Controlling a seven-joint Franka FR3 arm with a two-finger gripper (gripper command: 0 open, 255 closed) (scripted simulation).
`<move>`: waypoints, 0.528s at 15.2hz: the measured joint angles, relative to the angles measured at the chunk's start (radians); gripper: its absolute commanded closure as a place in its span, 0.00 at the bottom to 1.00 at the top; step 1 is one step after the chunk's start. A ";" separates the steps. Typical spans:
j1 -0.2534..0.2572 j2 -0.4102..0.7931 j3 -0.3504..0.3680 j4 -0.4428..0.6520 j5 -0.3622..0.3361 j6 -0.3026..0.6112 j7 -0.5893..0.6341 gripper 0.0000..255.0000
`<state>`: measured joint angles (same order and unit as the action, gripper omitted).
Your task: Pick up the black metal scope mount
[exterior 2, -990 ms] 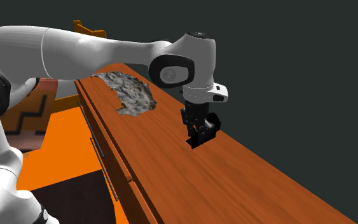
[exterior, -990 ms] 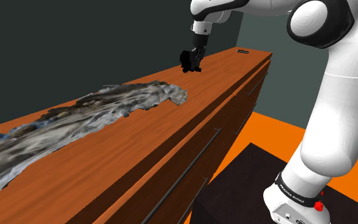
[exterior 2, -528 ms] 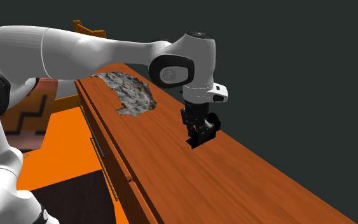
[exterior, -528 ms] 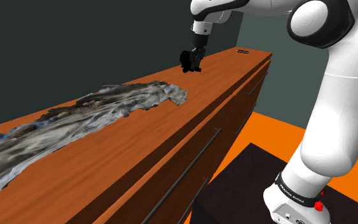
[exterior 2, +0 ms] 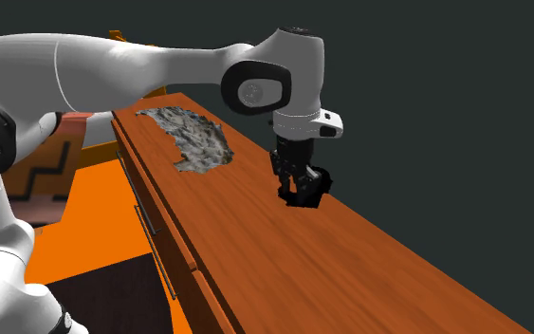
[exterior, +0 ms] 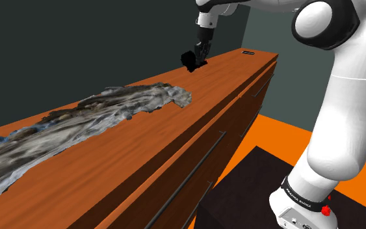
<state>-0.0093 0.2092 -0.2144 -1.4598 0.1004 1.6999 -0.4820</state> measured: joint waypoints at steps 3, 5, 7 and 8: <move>-0.003 0.009 -0.001 0.048 0.002 -0.039 0.001 1.00; -0.003 0.012 -0.001 0.083 0.002 -0.071 0.004 1.00; -0.006 0.024 -0.001 0.128 0.005 -0.104 0.005 1.00; -0.007 0.029 -0.001 0.148 0.006 -0.119 0.006 1.00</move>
<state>-0.0160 0.2386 -0.2155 -1.3121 0.1062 1.5810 -0.4763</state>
